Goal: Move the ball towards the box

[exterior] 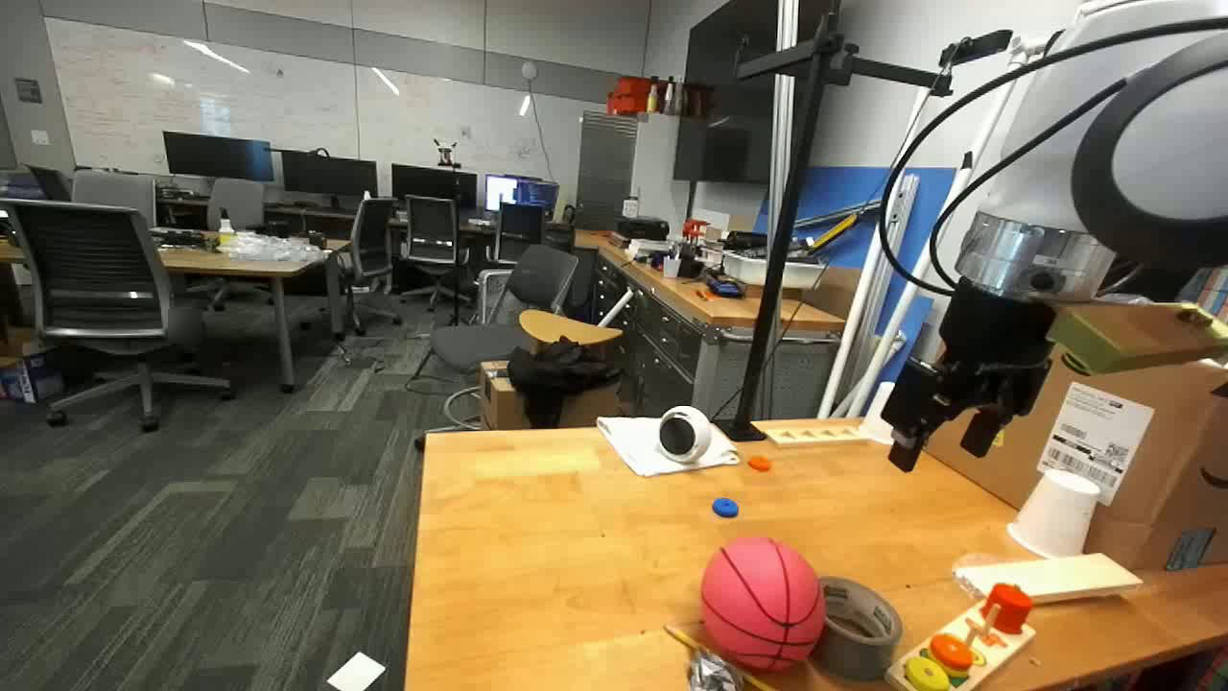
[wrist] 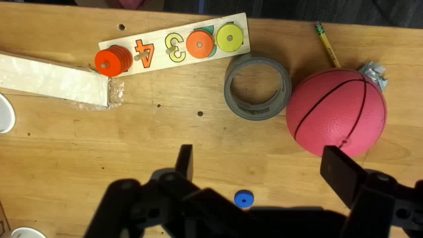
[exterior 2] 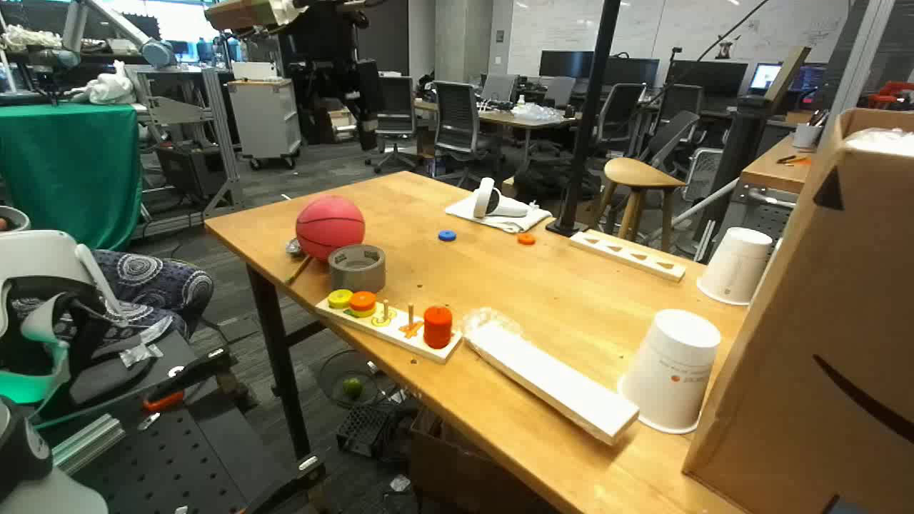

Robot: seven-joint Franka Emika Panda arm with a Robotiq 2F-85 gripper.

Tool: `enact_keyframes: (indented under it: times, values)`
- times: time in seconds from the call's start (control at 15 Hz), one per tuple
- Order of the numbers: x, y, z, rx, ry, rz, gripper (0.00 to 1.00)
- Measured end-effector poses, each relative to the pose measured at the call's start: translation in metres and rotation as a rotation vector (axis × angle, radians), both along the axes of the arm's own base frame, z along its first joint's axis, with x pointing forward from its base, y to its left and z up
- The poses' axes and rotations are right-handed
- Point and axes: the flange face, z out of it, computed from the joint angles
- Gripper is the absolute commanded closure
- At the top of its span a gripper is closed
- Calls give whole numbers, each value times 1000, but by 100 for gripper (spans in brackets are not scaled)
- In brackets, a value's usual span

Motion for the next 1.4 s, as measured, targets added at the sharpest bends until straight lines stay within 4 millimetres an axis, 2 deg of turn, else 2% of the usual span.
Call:
enact_keyframes:
  times: [0.27,1.13,1.27,1.4]
  values:
    - [2,1,7,3,-14,1,0]
    - [0,3,2,1,-5,10,0]
    - [-5,13,-5,-3,8,40,0]
    - [-15,33,-13,7,10,86,0]
